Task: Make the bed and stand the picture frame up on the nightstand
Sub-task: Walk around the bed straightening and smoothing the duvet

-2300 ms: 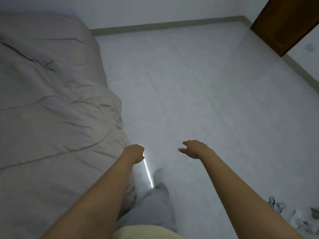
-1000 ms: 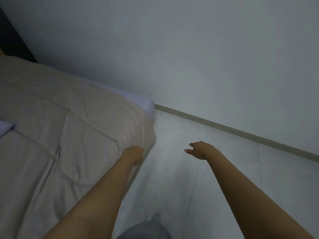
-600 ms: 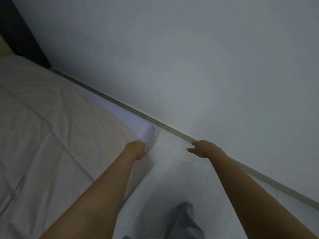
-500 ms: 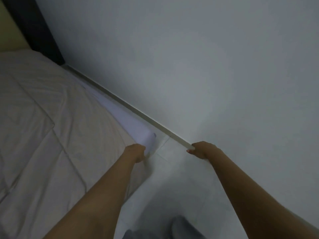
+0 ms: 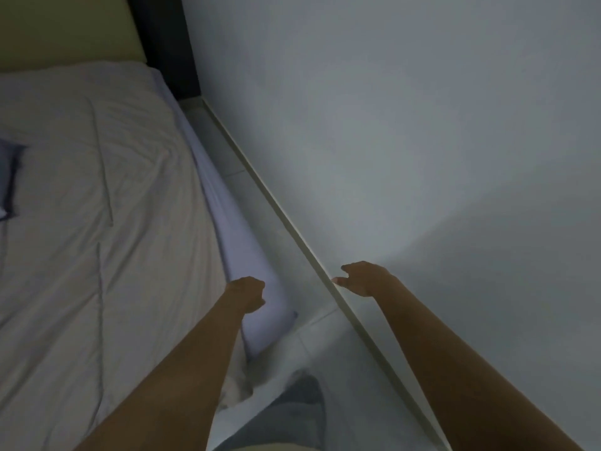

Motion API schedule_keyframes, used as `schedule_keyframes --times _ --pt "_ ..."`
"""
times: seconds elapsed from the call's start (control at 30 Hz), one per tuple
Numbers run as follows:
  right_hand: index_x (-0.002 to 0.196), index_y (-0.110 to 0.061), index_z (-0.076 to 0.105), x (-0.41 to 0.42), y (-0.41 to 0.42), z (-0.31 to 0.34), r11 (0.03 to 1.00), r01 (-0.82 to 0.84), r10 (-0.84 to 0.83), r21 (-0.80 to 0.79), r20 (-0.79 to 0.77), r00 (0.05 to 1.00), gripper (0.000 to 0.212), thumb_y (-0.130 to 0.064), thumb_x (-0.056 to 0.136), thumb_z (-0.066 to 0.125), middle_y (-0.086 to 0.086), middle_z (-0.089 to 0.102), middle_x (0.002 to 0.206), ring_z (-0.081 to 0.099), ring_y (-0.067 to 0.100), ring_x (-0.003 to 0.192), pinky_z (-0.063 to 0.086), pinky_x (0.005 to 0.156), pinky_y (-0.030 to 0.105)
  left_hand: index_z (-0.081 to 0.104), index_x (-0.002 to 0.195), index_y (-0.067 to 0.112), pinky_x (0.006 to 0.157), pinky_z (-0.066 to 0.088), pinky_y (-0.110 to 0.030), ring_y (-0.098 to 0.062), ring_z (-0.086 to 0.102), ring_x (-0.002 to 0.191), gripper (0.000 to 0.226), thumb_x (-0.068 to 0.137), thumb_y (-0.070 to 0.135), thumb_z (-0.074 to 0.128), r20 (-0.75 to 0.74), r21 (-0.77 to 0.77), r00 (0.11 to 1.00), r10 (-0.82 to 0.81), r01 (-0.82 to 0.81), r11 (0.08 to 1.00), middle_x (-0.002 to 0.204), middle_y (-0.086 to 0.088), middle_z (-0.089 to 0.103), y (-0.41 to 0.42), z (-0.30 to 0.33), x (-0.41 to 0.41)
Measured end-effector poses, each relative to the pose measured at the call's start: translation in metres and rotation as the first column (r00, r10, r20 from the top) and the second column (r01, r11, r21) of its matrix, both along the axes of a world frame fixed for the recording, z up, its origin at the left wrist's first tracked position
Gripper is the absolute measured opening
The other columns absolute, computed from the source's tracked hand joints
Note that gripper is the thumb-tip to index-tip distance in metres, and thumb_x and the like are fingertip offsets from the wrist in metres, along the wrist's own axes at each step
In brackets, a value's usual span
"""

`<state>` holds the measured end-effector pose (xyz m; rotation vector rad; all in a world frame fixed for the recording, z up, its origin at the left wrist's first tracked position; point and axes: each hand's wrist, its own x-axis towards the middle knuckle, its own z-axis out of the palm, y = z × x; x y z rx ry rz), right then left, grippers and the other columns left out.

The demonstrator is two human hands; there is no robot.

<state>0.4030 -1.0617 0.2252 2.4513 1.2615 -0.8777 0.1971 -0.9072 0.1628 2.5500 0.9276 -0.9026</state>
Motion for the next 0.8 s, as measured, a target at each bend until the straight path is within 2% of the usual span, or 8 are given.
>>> schedule_keyframes --times 0.13,0.2,0.37,0.47,0.6,0.8 --pt "0.151 -0.016 0.025 0.058 0.045 0.002 0.997 -0.070 0.069 -0.042 -0.007 0.998 0.067 -0.057 0.098 0.028 0.004 0.025 0.158 0.026 0.024 0.145 0.021 0.118 0.041 0.031 0.150 0.015 0.117 0.032 -0.041 -0.026 0.034 0.143 0.055 0.101 0.037 0.042 0.046 -0.019 0.997 0.067 -0.066 0.998 0.156 -0.009 0.032 0.042 0.002 0.066" --pt "0.152 -0.017 0.023 0.078 0.059 0.001 0.994 -0.089 0.089 -0.057 -0.004 0.996 0.068 -0.057 0.098 0.028 0.004 0.023 0.159 0.024 0.024 0.146 0.019 0.118 0.042 0.034 0.149 0.017 0.115 0.034 -0.040 -0.026 0.036 0.142 0.053 0.100 0.036 0.043 0.075 -0.038 0.994 0.078 -0.076 0.996 0.155 -0.008 0.034 0.049 0.003 0.085" --pt "0.151 -0.016 0.026 0.127 0.135 -0.018 0.969 -0.211 0.209 -0.126 -0.029 0.977 0.067 -0.056 0.098 0.029 0.005 0.026 0.158 0.028 0.025 0.144 0.023 0.117 0.041 0.029 0.151 0.017 0.115 0.034 -0.041 -0.026 0.035 0.143 0.056 0.101 0.037 0.042 -0.012 -0.063 0.984 0.180 -0.181 0.982 0.156 -0.009 0.033 0.098 -0.015 0.109" --pt "0.148 -0.012 0.032 0.151 0.189 -0.025 0.941 -0.314 0.308 -0.129 -0.067 0.949 0.065 -0.054 0.098 0.030 0.009 0.034 0.154 0.037 0.027 0.139 0.030 0.113 0.040 0.022 0.153 0.017 0.118 0.030 -0.041 -0.025 0.028 0.146 0.059 0.101 0.039 0.040 -0.060 -0.076 0.958 0.281 -0.285 0.956 0.159 -0.007 0.027 0.129 -0.024 0.115" --pt "0.151 -0.013 0.024 0.176 0.260 -0.026 0.878 -0.456 0.446 -0.144 -0.096 0.890 0.068 -0.055 0.098 0.029 0.009 0.027 0.157 0.032 0.027 0.141 0.028 0.114 0.040 0.019 0.154 0.018 0.118 0.030 -0.041 -0.024 0.026 0.147 0.060 0.102 0.041 0.038 -0.121 -0.080 0.907 0.403 -0.413 0.907 0.161 -0.004 0.023 0.159 -0.030 0.129" --pt "0.148 -0.010 0.033 0.208 0.360 -0.046 0.782 -0.598 0.593 -0.174 -0.085 0.801 0.067 -0.055 0.098 0.029 0.011 0.036 0.153 0.039 0.029 0.137 0.033 0.113 0.043 0.018 0.155 0.019 0.122 0.021 -0.041 -0.024 0.019 0.150 0.061 0.102 0.042 0.038 -0.101 -0.113 0.843 0.528 -0.537 0.836 0.162 -0.005 0.018 0.215 -0.038 0.156"
